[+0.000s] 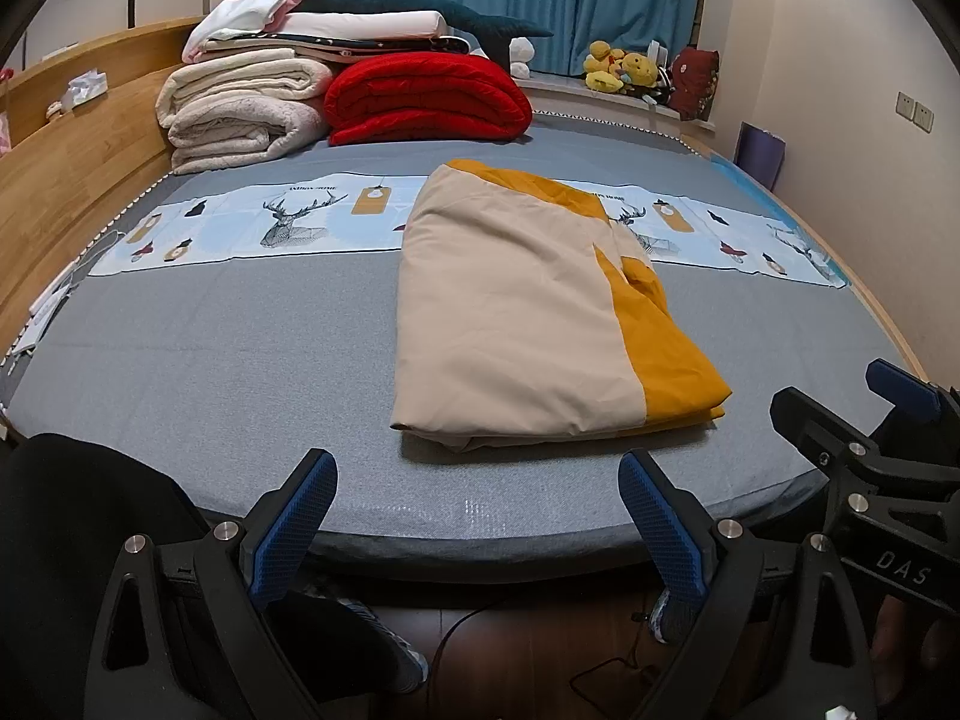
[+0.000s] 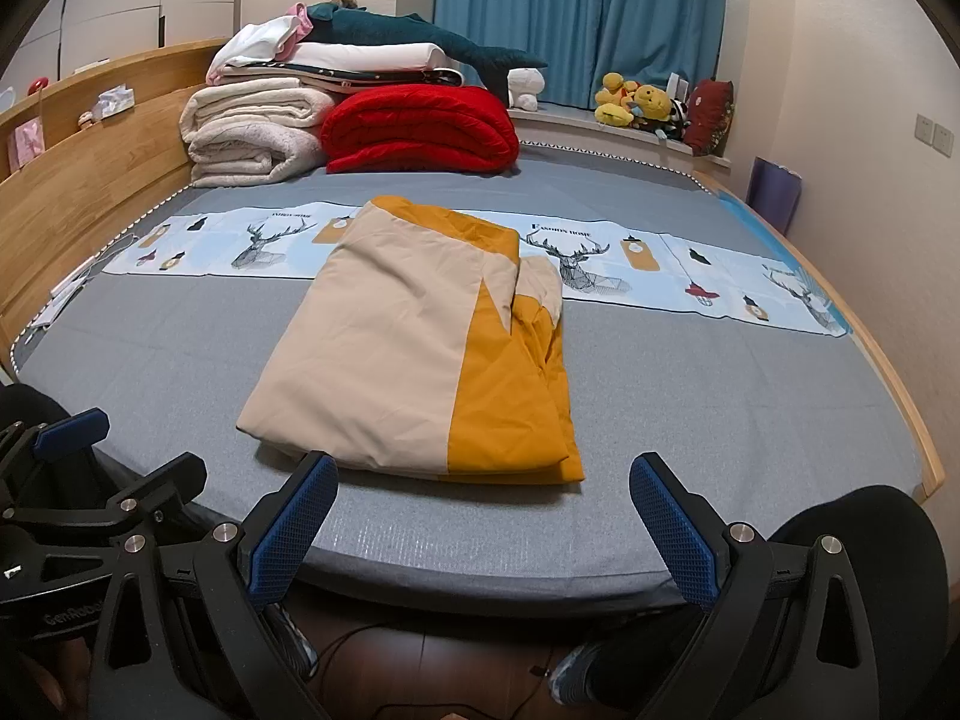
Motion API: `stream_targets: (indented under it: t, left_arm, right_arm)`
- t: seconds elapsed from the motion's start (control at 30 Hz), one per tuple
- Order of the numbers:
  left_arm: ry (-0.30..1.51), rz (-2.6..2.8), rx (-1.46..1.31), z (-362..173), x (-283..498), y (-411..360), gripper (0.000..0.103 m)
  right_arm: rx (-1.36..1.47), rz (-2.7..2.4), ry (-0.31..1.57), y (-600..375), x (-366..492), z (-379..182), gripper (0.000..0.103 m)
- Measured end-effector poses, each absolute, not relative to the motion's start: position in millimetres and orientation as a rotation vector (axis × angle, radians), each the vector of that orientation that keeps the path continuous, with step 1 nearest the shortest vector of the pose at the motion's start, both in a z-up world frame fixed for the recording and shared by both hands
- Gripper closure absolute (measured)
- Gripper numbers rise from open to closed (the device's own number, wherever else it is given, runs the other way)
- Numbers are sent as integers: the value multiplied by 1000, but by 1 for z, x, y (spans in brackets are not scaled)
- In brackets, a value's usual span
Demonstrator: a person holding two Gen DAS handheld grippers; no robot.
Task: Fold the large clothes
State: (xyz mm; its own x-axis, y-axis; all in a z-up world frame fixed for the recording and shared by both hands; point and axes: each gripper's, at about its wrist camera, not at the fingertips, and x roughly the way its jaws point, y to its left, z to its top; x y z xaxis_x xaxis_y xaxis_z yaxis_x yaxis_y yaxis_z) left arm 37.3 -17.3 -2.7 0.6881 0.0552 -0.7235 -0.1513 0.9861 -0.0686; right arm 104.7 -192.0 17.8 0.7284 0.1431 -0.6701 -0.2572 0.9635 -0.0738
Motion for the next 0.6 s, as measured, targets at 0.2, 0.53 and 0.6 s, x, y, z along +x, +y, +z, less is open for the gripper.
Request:
stream_targets:
  t: [0.2,0.53,0.6]
  left_arm:
    - [805,116,-126,-3,37,-18,10]
    - [807,116,-127,-3,36,-18,10]
    - [808,117,-127,-3,36,-18,10]
  right_arm:
    - [-166,222,722,-192,105,17,5]
    - [-166,222,723,-192,105,17,5]
    - [-166,222,723,-191,105,17,5]
